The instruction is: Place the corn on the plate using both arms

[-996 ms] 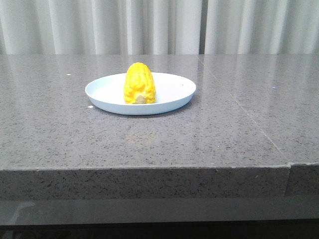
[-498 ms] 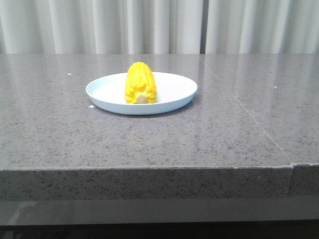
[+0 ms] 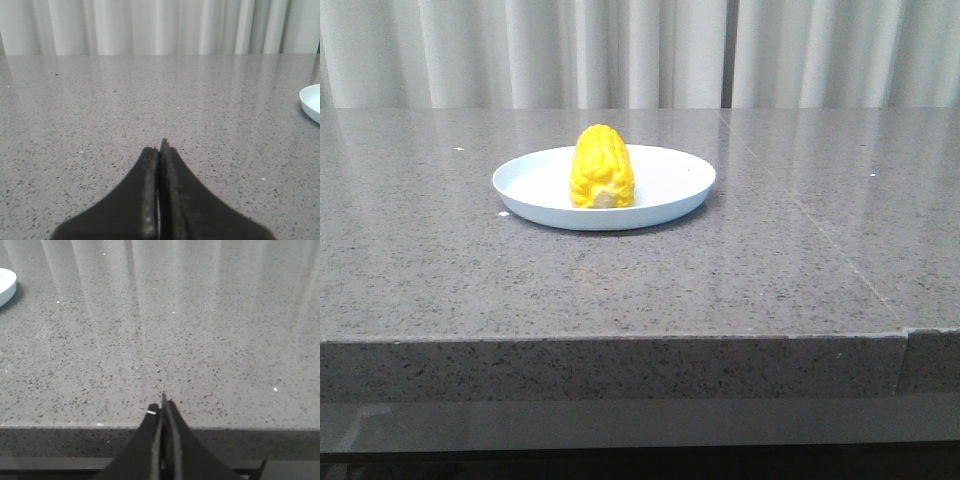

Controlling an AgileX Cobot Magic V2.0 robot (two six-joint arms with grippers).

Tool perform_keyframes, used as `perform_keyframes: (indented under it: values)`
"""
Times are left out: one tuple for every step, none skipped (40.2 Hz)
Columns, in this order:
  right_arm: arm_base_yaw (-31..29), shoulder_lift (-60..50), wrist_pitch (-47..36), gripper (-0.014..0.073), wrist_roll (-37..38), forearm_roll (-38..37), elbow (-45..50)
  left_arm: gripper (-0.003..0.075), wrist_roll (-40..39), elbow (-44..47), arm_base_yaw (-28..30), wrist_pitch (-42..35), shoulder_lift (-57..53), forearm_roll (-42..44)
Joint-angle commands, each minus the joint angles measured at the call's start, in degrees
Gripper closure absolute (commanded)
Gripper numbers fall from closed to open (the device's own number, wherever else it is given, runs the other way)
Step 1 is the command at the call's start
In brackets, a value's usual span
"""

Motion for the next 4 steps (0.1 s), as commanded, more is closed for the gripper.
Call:
perform_keyframes:
  values:
    - [-0.3,-0.6,-3.8,0.0662,-0.7,0.0,-0.9,0.0741,-0.2,0.1,0.1,-5.0,-1.1,0.2]
    - [-0.3,-0.6,-3.8,0.0662,-0.7,0.0,-0.9,0.0741,-0.2,0.1,0.1,-5.0,-1.1,0.2]
    - [-0.3,-0.6,-3.8,0.0662,-0.7,0.0,-0.9,0.0741,-0.2,0.1,0.1,-5.0,-1.1,0.2]
    - [-0.3,-0.6,-3.8,0.0662,-0.7,0.0,-0.9,0.0741,-0.2,0.1,0.1,-5.0,-1.1,0.2]
